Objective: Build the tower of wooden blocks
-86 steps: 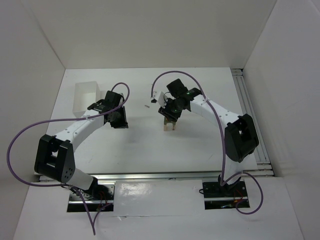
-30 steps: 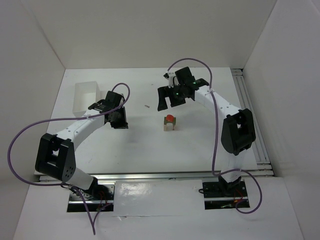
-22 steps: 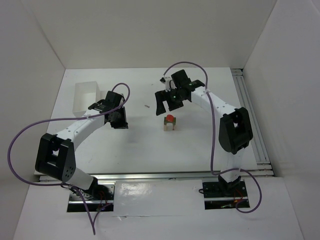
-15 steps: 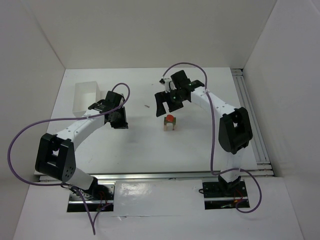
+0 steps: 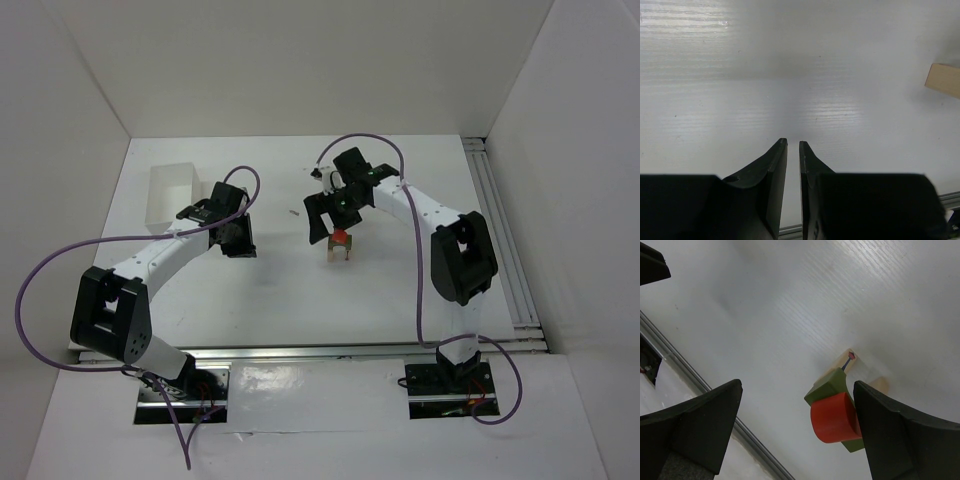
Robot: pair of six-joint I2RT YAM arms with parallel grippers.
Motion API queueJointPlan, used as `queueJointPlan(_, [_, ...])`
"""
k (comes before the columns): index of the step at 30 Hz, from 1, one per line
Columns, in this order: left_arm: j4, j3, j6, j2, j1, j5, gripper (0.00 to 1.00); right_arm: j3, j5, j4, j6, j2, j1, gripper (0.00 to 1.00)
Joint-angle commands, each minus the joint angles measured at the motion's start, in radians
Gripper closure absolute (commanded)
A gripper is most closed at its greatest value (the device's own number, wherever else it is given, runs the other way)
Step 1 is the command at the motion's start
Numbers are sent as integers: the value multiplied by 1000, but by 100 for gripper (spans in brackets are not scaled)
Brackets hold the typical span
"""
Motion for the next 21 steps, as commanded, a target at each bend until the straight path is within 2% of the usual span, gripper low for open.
queueJointPlan(1, [1,15,-1,9,6,-1,72,16,-8,-34,-18,-7,17,1])
queueJointPlan(21, [1,15,-1,9,6,8,72,45,66,-15,-18,-25,17,1])
